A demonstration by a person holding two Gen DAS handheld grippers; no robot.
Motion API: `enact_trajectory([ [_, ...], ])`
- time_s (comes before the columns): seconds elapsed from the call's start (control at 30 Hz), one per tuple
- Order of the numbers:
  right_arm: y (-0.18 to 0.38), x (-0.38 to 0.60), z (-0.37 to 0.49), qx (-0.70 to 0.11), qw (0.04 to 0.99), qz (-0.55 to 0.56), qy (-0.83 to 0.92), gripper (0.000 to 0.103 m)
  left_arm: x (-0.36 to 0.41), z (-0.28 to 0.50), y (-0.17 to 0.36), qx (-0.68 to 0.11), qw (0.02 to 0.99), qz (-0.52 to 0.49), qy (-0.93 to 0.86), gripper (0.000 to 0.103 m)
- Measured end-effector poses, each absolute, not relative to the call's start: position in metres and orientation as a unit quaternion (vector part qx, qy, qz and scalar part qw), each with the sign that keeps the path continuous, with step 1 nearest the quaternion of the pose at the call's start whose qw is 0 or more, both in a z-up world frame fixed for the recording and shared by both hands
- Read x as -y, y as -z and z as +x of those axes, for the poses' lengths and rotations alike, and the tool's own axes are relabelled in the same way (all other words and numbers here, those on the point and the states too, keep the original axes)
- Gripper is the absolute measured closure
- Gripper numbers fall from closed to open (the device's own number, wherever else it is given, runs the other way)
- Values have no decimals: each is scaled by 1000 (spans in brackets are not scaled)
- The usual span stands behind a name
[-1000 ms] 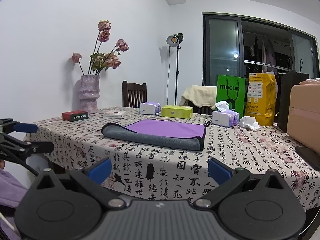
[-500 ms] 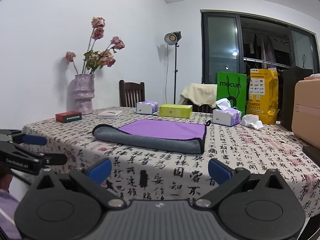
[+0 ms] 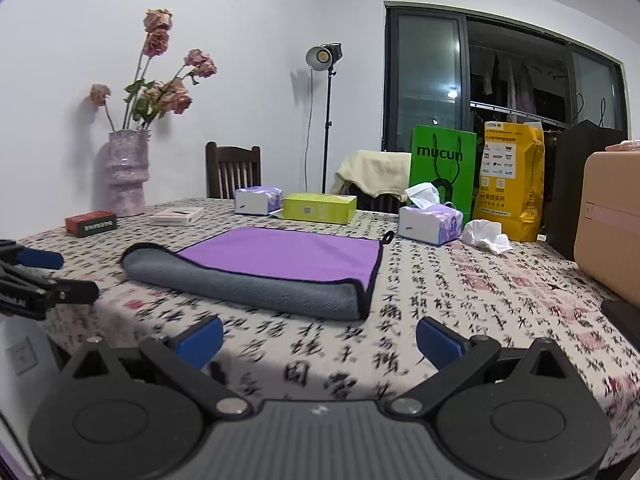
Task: Fold towel
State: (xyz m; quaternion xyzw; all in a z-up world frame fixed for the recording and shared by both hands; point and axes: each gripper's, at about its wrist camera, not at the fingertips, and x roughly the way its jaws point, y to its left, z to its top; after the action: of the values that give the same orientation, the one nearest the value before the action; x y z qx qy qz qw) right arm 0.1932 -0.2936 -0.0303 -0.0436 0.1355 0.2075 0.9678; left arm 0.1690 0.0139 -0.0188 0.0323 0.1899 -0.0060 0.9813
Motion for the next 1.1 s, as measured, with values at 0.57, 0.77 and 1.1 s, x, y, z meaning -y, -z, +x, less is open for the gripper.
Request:
enact_trajectory([
  [0.57,33,284,280,-180,959,-39,-216,23,-46,254,20,-238,971,1,0,16],
  [0.77,34,277,302,-194,952,-41,-233,38,-52,269,19,-248,969,1,15,34],
  [1.1,38,264,325,-222,941,-54,-249,90,-60,284,22,-276,961,-17,26,80],
])
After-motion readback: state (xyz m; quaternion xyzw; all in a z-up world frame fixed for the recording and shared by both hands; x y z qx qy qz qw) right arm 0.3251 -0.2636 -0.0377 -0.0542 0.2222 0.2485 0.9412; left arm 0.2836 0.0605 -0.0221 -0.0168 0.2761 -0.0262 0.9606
